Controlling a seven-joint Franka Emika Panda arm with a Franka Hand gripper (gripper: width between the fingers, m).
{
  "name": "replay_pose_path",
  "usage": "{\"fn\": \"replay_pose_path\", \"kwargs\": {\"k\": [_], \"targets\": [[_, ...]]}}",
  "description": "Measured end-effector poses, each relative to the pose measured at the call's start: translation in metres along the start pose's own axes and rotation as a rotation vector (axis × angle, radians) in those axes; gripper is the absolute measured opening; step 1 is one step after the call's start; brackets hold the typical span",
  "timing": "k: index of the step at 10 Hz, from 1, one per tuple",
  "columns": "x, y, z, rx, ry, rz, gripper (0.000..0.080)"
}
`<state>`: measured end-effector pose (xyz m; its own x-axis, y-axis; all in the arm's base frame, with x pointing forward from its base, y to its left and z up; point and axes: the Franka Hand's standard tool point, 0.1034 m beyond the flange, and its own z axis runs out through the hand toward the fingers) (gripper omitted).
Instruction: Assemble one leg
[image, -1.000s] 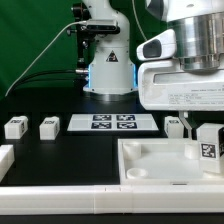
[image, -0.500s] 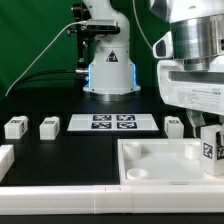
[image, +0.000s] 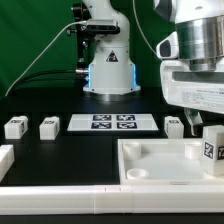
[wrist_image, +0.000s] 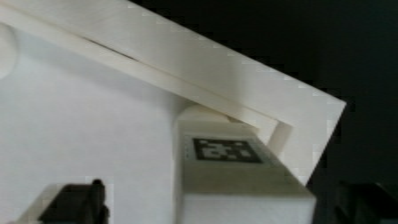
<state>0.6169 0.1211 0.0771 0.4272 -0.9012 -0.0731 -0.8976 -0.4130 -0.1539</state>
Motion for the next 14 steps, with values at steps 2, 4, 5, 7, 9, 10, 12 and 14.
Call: {"fn": "replay_pose_path", "kwargs": {"k": [2, 4, 5, 7, 9, 10, 12, 14], "targets": [[-0.0017, -0.0004, 0.0002, 0.0, 0.0, -0.041, 0.0648], [-0.0027, -0.0004, 0.0002, -0.002, -0.001, -0.11, 0.0649], [-0.0029, -0.0003, 0.0003, -0.004, 0.0, -0.163, 0.0649], [-0.003, -0.0001, 0.0005, -0.007, 0.002, -0.446, 0.0649], [-0.0037, 0.0005, 0.0006, -0.027, 0.012, -0.73, 0.0649], [-0.0036, 0.0007, 0.0008, -0.029, 0.011, -0.84, 0.0649], [-0.0033, 0.0008, 0.0008, -0.042, 0.017, -1.077, 0.0649], [0.0001, 0.0018, 0.0006, -0.05, 0.017, -1.284, 0.0649]]}}
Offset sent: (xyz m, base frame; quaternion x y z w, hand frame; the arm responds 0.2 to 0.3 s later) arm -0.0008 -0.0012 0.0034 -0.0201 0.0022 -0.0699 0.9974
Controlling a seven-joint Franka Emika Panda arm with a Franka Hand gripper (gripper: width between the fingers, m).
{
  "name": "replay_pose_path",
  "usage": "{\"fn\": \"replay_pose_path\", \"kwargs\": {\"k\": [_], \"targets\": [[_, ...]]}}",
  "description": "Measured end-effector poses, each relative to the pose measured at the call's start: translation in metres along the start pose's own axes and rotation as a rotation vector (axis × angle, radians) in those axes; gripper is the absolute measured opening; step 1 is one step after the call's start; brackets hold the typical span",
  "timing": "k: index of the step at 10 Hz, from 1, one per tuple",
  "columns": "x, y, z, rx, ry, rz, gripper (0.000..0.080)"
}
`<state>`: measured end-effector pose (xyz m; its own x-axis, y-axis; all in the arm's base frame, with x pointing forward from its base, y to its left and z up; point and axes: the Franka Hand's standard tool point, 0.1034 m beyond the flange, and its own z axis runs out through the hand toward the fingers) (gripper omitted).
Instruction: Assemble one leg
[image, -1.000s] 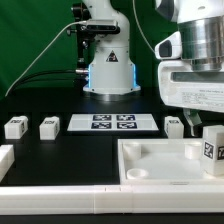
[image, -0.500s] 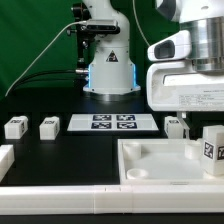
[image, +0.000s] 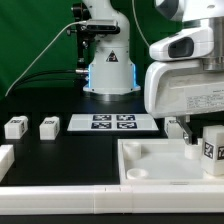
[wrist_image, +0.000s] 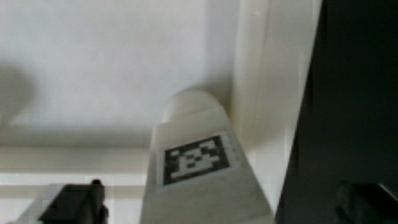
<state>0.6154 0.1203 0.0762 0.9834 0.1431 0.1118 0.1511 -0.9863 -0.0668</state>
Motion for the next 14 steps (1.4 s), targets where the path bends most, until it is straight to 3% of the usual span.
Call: {"fn": "replay_pose_path", "kwargs": {"k": [3, 4, 5, 6, 7, 10, 14], "targets": [[-0.0001, 0.0059, 0.0003, -0.003, -0.001, -0.155, 0.0649], [0.0003, 0.0087, 0.0, -0.004, 0.002, -0.15, 0.0499], [0.0003, 0.009, 0.0, -0.005, 0.002, -0.151, 0.0499], [0.0003, 0.009, 0.0, -0.005, 0.002, -0.151, 0.0361], [0.0003, 0.009, 0.0001, -0.005, 0.002, -0.151, 0.0294], [0.0003, 0.009, 0.0001, -0.004, 0.002, -0.115, 0.0294], [-0.0006, 0.0056, 0.0012, 0.011, 0.013, 0.316, 0.0294]]}}
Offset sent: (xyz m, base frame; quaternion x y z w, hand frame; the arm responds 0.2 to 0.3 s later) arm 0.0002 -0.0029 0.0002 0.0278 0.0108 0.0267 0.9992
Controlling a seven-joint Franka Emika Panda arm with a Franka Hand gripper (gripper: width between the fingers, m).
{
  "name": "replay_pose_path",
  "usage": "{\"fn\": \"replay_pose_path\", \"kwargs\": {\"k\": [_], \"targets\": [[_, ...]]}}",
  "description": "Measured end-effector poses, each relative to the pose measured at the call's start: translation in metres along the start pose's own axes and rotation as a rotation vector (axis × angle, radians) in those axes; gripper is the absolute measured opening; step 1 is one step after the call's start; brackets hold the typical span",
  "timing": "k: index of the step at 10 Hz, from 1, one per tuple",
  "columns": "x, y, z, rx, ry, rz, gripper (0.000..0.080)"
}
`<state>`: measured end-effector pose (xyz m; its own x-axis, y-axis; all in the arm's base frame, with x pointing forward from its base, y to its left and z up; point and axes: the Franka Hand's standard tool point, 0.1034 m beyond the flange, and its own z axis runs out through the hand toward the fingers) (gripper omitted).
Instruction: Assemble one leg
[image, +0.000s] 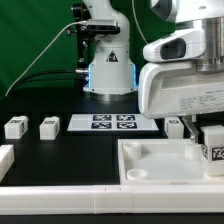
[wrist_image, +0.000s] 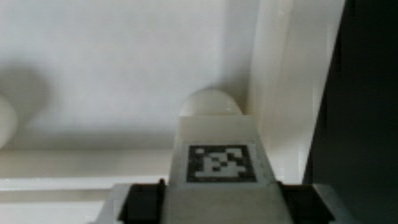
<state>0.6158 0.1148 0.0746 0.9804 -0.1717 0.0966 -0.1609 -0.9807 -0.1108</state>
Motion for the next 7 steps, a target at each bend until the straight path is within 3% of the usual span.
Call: {"fn": "replay_pose_path", "kwargs": {"k": [7], "targets": [[-0.0012, -0.0047, 0.0003, 0.01, -0.001, 0.88, 0.0294]]}}
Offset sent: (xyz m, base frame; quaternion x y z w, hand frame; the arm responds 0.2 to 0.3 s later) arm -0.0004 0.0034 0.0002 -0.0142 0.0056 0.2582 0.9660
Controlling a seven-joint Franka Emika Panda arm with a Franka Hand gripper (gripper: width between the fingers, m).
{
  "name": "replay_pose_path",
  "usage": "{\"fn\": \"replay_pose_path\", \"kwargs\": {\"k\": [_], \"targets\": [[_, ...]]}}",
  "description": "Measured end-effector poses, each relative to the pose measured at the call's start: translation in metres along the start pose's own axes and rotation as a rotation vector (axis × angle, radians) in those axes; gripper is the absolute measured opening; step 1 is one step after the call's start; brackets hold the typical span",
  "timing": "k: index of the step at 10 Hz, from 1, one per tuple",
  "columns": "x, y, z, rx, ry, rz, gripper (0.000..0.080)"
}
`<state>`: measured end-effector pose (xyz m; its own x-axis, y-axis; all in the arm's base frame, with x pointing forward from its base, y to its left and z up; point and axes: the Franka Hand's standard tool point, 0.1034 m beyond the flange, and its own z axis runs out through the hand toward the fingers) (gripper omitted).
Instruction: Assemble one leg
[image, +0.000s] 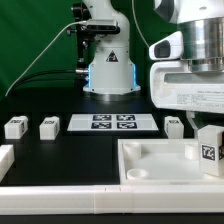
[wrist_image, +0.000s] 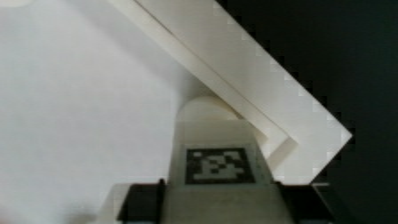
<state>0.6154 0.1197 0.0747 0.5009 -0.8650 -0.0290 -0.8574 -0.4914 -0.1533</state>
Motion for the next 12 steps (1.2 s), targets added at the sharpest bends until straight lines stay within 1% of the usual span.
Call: {"fn": "replay_pose_path", "kwargs": {"k": [2, 3, 4, 5, 6, 7, 9, 12], "targets": [[-0.002, -0.001, 0.0, 0.0, -0.001, 0.121, 0.0294], [-0.005, -0.001, 0.001, 0.001, -0.005, 0.14, 0.0371], [-0.005, -0.001, 0.001, 0.001, -0.005, 0.113, 0.0506], [-0.005, -0.001, 0.001, 0.002, -0.006, 0.077, 0.0506], [-0.007, -0.002, 0.001, 0.002, -0.008, 0.076, 0.0627], [-0.008, -0.002, 0.001, 0.002, -0.008, 0.063, 0.0644], [-0.006, -0.002, 0.001, 0.001, -0.005, -0.204, 0.0648], [0.006, 0.003, 0.002, -0.001, 0.001, -0.599, 0.0649]]}}
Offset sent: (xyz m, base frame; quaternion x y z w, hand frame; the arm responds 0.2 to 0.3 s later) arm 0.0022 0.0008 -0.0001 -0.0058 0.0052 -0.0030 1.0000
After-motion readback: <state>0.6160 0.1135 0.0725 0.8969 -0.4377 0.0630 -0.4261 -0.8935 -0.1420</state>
